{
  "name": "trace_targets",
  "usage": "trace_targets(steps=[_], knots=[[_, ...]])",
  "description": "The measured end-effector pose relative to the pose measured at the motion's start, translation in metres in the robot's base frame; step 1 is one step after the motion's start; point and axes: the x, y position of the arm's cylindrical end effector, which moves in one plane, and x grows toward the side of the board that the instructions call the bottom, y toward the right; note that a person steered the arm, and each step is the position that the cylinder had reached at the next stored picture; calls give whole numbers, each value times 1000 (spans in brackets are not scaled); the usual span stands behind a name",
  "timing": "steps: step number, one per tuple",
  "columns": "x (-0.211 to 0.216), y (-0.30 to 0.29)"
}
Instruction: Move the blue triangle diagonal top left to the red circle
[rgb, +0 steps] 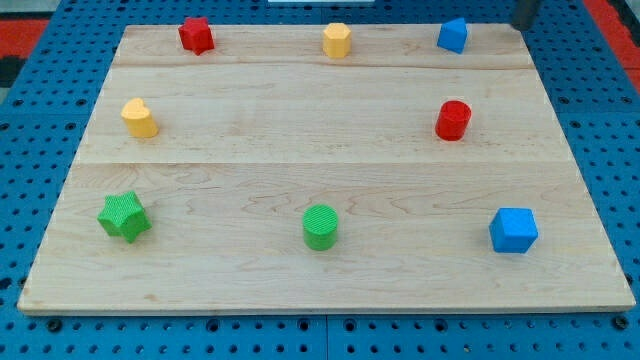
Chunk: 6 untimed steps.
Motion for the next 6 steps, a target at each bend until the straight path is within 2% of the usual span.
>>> trace_targets(steps=[1, 2, 6], knots=[[8, -100], [36, -149], [58, -148]])
